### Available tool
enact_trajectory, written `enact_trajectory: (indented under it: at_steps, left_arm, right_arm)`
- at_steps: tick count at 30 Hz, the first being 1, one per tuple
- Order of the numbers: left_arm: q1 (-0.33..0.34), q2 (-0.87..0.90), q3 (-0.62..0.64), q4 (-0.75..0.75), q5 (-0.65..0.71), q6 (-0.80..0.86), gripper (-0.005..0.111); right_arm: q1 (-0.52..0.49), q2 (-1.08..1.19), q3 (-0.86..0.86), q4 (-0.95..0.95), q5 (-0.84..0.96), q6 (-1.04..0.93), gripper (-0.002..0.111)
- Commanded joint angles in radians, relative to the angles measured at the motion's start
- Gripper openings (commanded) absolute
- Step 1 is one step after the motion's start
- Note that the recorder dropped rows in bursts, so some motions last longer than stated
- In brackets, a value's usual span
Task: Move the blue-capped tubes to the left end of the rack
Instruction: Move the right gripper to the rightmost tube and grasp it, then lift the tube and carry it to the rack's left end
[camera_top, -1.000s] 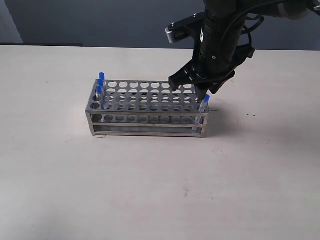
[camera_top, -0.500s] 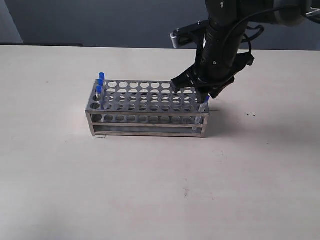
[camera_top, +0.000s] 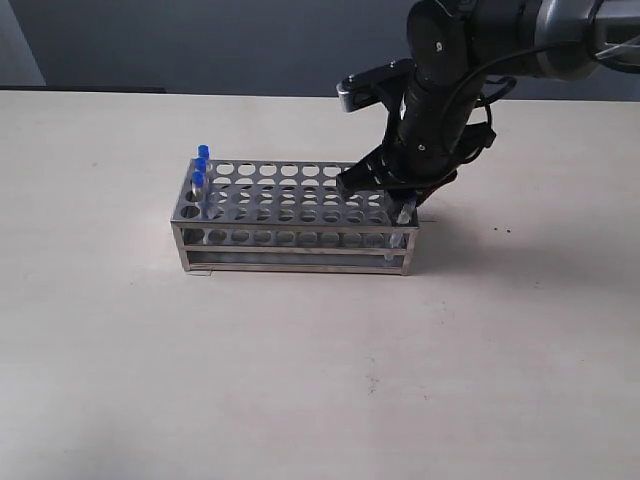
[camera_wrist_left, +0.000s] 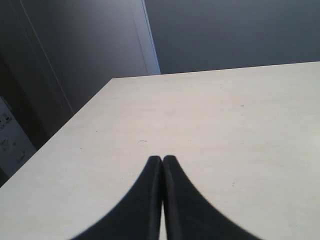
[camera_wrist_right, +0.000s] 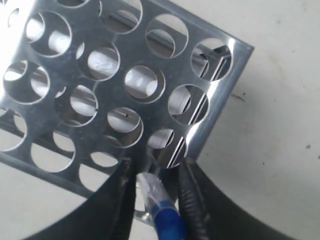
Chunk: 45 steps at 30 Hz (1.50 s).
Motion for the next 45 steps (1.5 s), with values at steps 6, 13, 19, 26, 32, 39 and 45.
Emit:
enact_trajectory:
  at_steps: [6,13,19,26,32,39,45]
  left_arm:
    - [-0.003,0.003,0.003,-0.001,-0.013,-0.006,0.0]
    - [-0.003,0.003,0.003,-0.001,-0.013,-0.006,0.0]
    - [-0.003,0.003,0.003,0.001,-0.013,-0.006,0.0]
    - [-0.003,0.003,0.003,0.001,-0.013,-0.006,0.0]
    - [-0.003,0.003,0.003,-0.001,-0.013,-0.006,0.0]
    - [-0.003,0.003,0.003,-0.001,-0.013,-0.006,0.0]
    - [-0.003,0.003,0.003,-0.001,-0.013,-0.006,0.0]
  right_arm:
    - [-0.006,-0.037,0.002,0.002,0.004,-0.001,0.0]
    - [-0.006,-0.204,0.0,0.005,-0.024,-0.001,0.0]
    - [0.05,-0.25,-0.013,0.017,-0.074,-0.024,0.0]
    - [0.13,-0.193,-0.09,0.288,-0.203,-0.278,-0.001]
    - [0.221,-0.015,-0.327,0.277,-0.076,-0.317,-0.001]
    - [0.25,0.151,-0.534,0.28,0.002,-0.317,-0.001]
    - [0.25,0.199,-0.55,0.28,0.027,-0.317,-0.001]
